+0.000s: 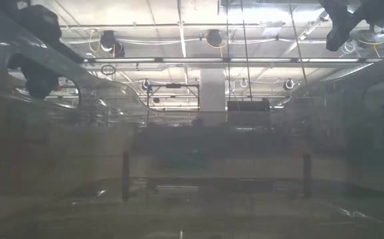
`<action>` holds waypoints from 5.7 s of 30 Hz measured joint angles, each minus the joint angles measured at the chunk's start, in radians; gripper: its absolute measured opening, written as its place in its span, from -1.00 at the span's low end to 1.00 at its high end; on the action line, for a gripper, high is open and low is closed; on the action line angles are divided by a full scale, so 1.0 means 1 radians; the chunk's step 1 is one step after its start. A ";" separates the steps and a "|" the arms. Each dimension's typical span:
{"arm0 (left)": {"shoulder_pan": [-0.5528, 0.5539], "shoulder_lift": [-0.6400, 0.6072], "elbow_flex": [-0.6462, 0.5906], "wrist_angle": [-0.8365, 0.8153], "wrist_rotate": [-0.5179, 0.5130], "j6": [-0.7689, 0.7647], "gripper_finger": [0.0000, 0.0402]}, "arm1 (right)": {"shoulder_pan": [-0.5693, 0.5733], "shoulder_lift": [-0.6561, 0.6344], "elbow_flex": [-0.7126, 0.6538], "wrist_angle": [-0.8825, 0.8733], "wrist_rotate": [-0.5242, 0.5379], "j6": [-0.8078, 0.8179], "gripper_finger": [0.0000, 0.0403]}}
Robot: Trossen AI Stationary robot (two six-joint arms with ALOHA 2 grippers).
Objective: Sort & place blocks by color
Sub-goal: Put the top left brown block into the blue bin, then put the bottom left green block into the white bin
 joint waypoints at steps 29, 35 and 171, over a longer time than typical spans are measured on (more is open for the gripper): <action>0.026 0.301 0.205 -0.418 0.149 -0.250 0.33 | 0.000 0.000 0.000 0.000 0.000 0.000 0.20; 0.091 0.301 0.211 -0.518 0.141 -0.191 0.39 | 0.000 0.000 0.000 0.000 0.000 0.000 0.20; 0.337 0.788 0.480 0.067 0.393 0.552 -0.02 | 0.000 0.000 0.000 0.000 0.000 0.000 0.20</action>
